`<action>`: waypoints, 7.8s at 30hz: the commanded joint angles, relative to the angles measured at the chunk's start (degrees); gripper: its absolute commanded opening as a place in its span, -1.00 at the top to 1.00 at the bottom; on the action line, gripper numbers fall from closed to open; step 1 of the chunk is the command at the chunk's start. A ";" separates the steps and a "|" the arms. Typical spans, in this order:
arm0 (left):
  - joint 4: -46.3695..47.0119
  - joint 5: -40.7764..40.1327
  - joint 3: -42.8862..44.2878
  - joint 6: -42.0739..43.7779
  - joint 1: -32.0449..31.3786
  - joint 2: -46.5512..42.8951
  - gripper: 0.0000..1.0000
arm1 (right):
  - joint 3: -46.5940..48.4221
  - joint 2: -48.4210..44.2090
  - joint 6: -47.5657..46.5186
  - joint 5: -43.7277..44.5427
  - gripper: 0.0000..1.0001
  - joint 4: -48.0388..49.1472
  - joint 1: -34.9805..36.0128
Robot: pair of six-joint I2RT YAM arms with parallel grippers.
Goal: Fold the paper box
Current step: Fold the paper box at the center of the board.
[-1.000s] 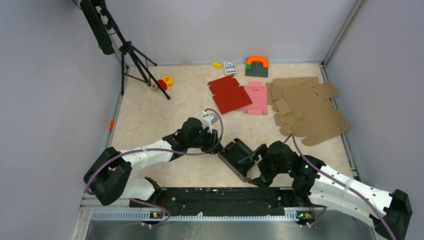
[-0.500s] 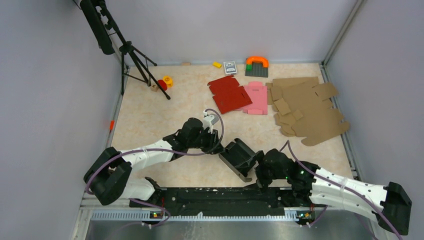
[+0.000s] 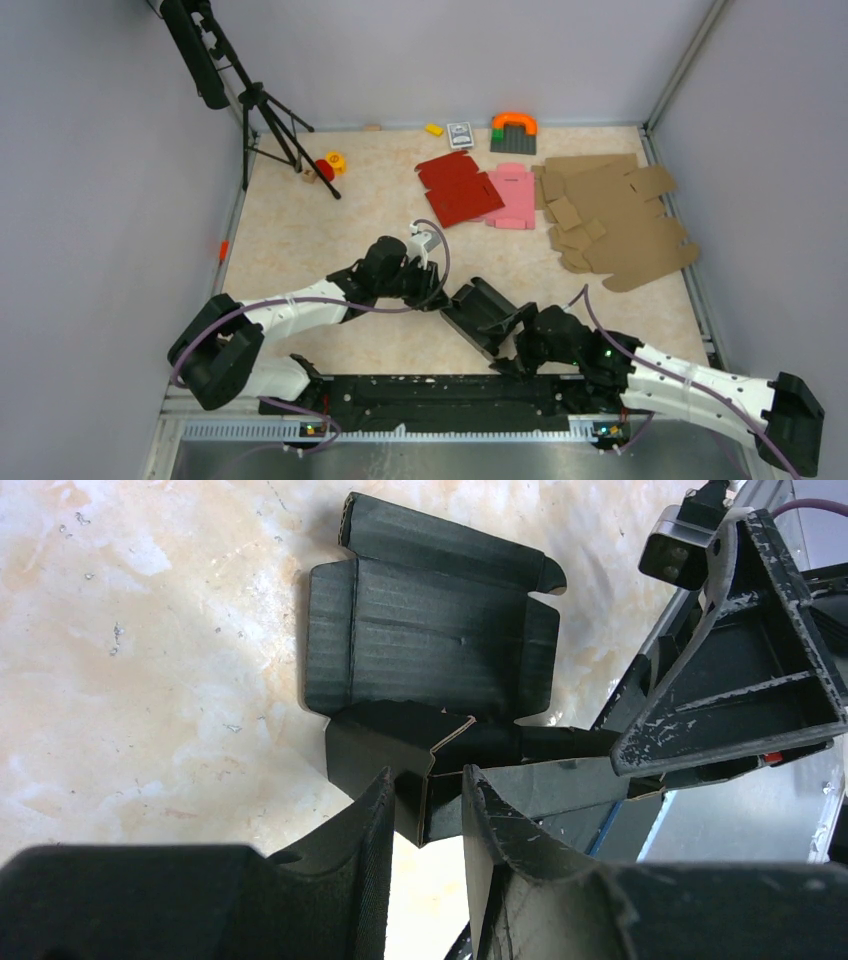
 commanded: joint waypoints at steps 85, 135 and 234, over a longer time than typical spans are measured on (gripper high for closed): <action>-16.74 -1.93 8.88 2.13 -1.70 -5.59 -0.40 | 5.85 -6.85 3.66 17.66 -0.87 -10.64 0.44; 15.61 -0.70 -5.08 -26.02 -3.15 6.33 0.88 | 33.07 53.18 -107.11 -36.89 0.24 3.03 -45.68; -7.23 -9.42 -10.42 -24.09 4.01 -4.79 0.98 | 43.13 44.01 -81.15 -3.20 -0.07 -7.42 -5.52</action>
